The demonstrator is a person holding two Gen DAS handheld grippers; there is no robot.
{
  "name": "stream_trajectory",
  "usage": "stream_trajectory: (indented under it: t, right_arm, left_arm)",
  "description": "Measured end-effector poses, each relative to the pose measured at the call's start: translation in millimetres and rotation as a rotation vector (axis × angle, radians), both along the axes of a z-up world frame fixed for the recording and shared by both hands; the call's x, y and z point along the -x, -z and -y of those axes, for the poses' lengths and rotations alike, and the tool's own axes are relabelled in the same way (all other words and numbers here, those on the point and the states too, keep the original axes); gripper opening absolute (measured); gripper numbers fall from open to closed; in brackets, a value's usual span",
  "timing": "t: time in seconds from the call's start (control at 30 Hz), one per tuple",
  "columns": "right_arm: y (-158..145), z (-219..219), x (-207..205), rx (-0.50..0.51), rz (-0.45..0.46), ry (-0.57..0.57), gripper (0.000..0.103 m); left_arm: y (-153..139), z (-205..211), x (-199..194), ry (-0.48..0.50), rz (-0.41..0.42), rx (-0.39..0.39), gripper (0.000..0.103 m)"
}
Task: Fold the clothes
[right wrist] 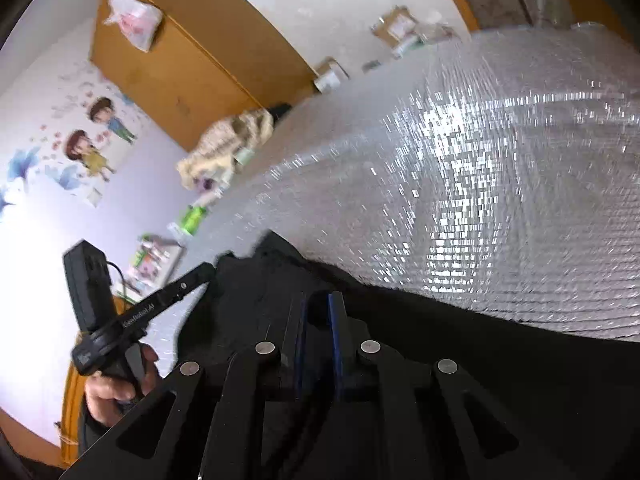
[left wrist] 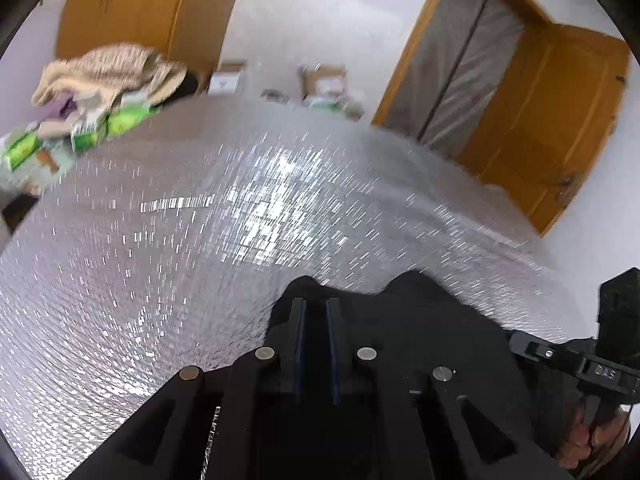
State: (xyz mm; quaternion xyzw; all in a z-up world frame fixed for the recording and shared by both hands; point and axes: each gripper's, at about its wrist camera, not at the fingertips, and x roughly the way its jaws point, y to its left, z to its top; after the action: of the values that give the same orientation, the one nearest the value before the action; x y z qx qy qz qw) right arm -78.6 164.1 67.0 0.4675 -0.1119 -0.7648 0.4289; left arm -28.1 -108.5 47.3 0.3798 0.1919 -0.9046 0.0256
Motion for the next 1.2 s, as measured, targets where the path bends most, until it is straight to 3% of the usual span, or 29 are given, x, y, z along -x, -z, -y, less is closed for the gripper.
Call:
stream_trajectory:
  t: [0.33, 0.53, 0.73, 0.93, 1.2]
  right_arm:
    - [3, 31, 10, -0.049, -0.062, -0.043, 0.007]
    - [-12, 17, -4, -0.006, -0.067, -0.077, 0.013]
    - [-25, -6, -50, 0.046, -0.131, -0.183, 0.013]
    - [-6, -3, -84, -0.056, -0.176, -0.313, 0.012]
    - [-15, -16, -84, -0.056, -0.189, -0.283, 0.014]
  left_arm:
    - [4, 18, 1, -0.028, -0.017, -0.020, 0.008]
    - [-13, 19, -20, -0.042, -0.055, 0.016, 0.007]
    - [-34, -9, -80, 0.031, -0.149, 0.002, 0.007]
    - [-19, -43, -112, 0.086, -0.117, -0.026, 0.007]
    - [-25, -90, -118, 0.226, -0.162, -0.024, 0.007]
